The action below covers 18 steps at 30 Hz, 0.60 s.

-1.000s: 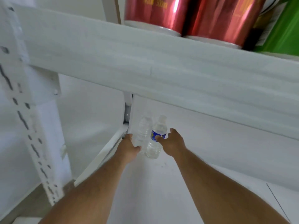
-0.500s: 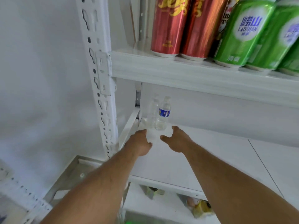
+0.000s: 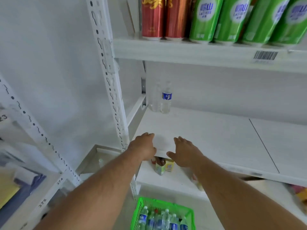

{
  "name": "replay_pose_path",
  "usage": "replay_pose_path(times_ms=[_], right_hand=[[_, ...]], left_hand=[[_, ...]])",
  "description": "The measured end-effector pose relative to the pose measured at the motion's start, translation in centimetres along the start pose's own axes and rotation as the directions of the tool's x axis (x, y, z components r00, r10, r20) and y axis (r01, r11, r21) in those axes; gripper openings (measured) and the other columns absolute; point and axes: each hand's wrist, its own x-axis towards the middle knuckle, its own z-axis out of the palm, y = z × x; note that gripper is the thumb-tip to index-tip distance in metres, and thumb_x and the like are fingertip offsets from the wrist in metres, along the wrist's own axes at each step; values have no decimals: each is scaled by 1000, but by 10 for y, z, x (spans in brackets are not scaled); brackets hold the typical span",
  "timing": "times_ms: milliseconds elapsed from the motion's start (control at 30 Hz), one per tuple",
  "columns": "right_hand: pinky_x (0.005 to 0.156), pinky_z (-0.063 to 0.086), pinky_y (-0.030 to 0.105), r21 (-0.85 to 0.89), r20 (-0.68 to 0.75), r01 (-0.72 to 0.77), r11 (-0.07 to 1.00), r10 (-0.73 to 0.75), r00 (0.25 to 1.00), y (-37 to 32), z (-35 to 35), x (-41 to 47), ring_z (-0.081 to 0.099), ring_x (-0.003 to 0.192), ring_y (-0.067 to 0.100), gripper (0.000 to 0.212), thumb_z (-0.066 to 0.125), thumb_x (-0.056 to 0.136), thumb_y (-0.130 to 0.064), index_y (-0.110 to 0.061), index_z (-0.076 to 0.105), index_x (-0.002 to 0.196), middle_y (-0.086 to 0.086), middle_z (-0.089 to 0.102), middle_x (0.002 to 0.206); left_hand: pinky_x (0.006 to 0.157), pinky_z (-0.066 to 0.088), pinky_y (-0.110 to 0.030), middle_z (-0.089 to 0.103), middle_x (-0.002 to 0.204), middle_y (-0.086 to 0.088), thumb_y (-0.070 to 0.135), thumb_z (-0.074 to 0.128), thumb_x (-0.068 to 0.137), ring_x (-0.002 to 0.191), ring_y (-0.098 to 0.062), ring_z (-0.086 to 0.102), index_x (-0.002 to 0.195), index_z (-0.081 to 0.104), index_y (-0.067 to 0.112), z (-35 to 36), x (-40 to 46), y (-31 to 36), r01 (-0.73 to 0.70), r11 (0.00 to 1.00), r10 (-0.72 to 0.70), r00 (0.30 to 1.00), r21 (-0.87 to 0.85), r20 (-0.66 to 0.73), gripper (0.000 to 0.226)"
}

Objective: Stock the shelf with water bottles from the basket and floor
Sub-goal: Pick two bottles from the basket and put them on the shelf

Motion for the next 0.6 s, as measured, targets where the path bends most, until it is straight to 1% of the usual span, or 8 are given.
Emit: replay_pose_path(times_ms=[67,167,233,300,367,433,500,600], right_hand=[[116,32,45,14,21,18,1000,-19,1000,11,25,-19,30,145,30,74,51,94,-55,-11,31,150,10,32,157],[117,30,43,-23,82,36,999,-34,996,27,68,-44,30,146,31,81,50,93,-58,-9,27,153,12,28,160],[115,30,44,-34,136,17,999,-12,991,36,96,-60,32,145,30,82,49,92,-60,-10,26,153,12,28,160],[116,31,46,-22,201,-12,1000,16,980,44,121,-71,29,147,31,81,50,93,-58,-11,24,154,11,23,163],[117,31,47,-10,262,-37,999,38,964,50,144,-76,27,148,32,81,51,95,-56,-11,21,156,11,19,164],[117,31,46,1,303,-81,997,77,950,55,165,-75,28,147,32,81,50,96,-56,-11,19,156,10,20,164],[117,32,44,25,336,-138,990,121,934,58,188,-70,30,146,31,81,49,95,-56,-12,20,156,9,22,164],[113,35,39,52,392,-230,972,191,900,63,226,-62,38,141,31,76,50,95,-54,-11,27,153,11,33,158]], left_hand=[[113,34,-40,23,160,4,35,53,93,142,-23,32,153,23,27,25,-20,2,1,1000,-1,999,-2,32,68],[105,44,-40,42,149,-3,36,57,89,129,-28,48,144,37,27,67,-47,-1,16,1000,-15,996,-5,93,59],[107,42,-40,39,152,-2,40,59,89,132,-27,46,148,34,25,94,-62,-7,25,1000,-26,985,11,171,65],[112,37,-40,34,156,-1,41,59,89,138,-26,40,151,30,23,118,-71,-16,38,999,-40,971,11,237,71],[111,37,-39,35,155,-1,39,60,90,138,-26,40,151,31,23,141,-74,-27,71,997,-65,957,-11,284,69],[110,38,-36,36,155,-2,40,60,91,137,-26,42,151,31,24,164,-72,-40,109,993,-91,939,-35,333,68],[111,36,-36,34,156,-2,42,59,91,139,-26,40,152,28,25,189,-66,-56,146,988,-115,914,-51,389,70],[109,39,-36,37,154,-6,43,59,90,136,-27,43,152,29,24,231,-51,-80,221,971,-153,868,-92,473,71]])
